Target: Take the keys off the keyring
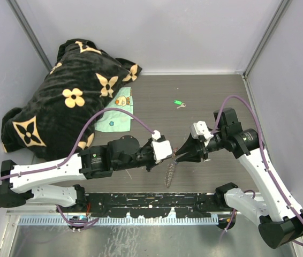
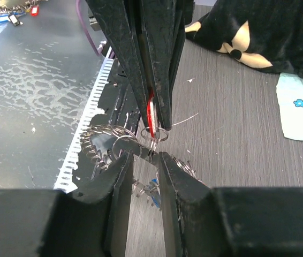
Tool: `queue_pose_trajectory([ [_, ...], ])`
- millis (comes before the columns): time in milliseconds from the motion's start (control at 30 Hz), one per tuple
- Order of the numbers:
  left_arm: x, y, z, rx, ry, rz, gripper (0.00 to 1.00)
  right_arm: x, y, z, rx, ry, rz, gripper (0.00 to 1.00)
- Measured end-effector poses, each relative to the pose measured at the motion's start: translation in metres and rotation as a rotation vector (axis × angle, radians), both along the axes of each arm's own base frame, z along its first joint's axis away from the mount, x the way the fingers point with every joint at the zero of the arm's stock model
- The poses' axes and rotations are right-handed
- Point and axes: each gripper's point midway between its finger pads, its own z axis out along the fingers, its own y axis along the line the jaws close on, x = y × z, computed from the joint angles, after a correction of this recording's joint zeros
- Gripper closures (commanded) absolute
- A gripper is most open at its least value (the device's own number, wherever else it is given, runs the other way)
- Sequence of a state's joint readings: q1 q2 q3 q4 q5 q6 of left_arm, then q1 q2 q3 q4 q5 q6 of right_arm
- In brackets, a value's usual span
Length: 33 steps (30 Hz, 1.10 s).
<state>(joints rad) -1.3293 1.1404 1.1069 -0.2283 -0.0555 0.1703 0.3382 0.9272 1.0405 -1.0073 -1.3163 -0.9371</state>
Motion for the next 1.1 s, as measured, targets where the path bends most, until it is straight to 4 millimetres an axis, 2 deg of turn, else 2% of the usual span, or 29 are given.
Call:
queue_pose_trajectory([
  [433, 0.0002, -0.0026, -0.0046, 0.01, 0.009, 0.001, 1.0, 0.0055, 0.0019, 0.0025, 0.005, 0.001, -0.015, 0.99],
  [833, 0.0006, -0.0018, -0.0058, 0.018, 0.001, 0.0, 1.0, 0.0052, 0.0013, 0.0009, -0.003, 0.003, -0.018, 0.99],
  [1100, 0.0055, 0.0045, -0.0042, 0.113, -0.053, -0.005, 1.0, 0.0062, 0.0015, 0.0008, -0.004, 0.001, -0.02, 0.99],
])
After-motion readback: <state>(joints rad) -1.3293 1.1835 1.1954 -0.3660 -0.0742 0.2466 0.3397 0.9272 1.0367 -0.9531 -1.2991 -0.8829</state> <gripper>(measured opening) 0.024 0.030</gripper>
